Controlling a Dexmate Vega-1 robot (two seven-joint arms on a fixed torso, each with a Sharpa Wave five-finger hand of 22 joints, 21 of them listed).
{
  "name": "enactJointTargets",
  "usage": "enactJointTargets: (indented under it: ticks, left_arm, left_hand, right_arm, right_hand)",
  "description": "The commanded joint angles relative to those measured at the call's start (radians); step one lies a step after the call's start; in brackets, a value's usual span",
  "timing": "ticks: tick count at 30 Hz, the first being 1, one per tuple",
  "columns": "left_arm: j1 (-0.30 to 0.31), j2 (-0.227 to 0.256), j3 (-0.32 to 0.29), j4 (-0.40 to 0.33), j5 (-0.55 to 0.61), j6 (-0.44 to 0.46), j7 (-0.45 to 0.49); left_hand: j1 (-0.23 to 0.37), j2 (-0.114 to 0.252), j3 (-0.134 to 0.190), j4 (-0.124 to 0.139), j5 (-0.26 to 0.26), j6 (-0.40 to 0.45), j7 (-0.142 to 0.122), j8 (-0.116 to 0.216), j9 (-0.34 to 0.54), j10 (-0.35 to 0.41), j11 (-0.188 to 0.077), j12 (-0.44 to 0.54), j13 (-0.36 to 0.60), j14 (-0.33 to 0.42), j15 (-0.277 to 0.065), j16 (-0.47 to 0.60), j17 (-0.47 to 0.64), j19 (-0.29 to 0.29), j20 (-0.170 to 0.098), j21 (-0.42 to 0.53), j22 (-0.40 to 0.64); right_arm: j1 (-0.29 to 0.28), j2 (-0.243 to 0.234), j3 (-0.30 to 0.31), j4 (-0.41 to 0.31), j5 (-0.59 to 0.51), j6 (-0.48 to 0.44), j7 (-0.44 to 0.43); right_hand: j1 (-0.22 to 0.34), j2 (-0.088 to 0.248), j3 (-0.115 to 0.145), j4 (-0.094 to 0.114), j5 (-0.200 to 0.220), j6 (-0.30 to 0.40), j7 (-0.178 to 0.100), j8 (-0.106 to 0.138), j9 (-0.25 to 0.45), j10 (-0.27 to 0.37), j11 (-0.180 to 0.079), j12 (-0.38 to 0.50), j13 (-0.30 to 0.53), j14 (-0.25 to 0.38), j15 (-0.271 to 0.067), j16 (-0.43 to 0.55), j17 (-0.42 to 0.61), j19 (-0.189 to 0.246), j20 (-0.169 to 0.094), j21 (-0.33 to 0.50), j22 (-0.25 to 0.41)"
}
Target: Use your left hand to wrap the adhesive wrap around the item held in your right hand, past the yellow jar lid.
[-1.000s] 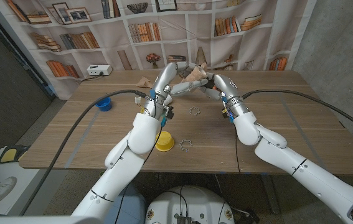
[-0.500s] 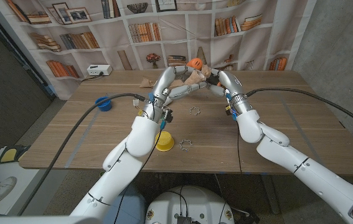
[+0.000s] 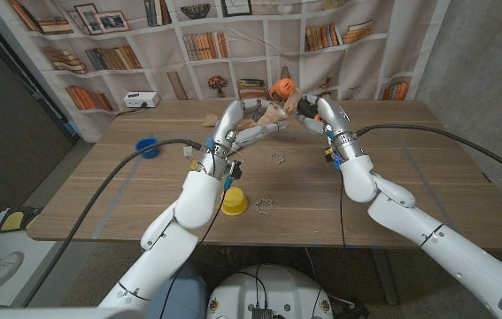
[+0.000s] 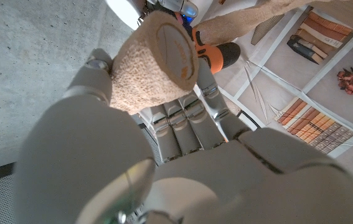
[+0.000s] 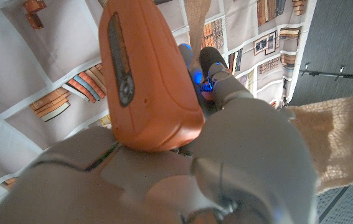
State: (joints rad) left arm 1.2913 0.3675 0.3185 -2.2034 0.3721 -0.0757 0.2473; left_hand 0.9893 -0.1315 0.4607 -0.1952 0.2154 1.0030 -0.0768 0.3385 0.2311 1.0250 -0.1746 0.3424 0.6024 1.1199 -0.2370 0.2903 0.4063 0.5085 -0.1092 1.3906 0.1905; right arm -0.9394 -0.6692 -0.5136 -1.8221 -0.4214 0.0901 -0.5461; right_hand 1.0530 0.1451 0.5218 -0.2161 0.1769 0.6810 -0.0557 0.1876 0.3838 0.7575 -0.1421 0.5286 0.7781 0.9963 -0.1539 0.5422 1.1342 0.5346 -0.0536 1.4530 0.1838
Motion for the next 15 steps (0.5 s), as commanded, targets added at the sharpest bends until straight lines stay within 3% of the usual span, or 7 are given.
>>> enactJointTargets:
  ticks: [1,15]
  left_arm:
    - [0.054,0.008,-0.028,-0.017,-0.022,0.022,0.036]
    - [0.096,-0.004,-0.056,-0.021,-0.051,0.035,0.083]
  left_hand:
    - [0.193,0.206,0.03,0.027,0.01,0.016,-0.005,0.001,0.013,0.01,0.0,-0.003,0.004,0.002,0.002,-0.002,0.005,-0.001,-0.001,0.008,0.0]
    - [0.19,0.207,0.032,0.028,0.011,0.016,-0.006,-0.001,0.014,0.013,-0.001,-0.005,0.007,0.002,0.004,-0.004,0.006,-0.005,0.0,0.014,-0.003]
  right_arm:
    - [-0.016,-0.014,0.018,-0.017,0.011,0.0,-0.011]
    - [-0.047,-0.037,0.037,-0.047,0.022,0.024,-0.028]
  right_hand:
    - [-0.024,0.04,0.127,0.118,-0.002,0.063,-0.058,0.005,0.004,0.02,-0.008,0.005,0.004,0.008,-0.071,-0.002,0.003,0.005,-0.154,0.063,0.002]
    - [-0.025,0.04,0.127,0.118,-0.002,0.063,-0.059,0.005,0.004,0.02,-0.009,0.004,0.004,0.007,-0.07,-0.004,0.001,0.005,-0.154,0.063,0.003]
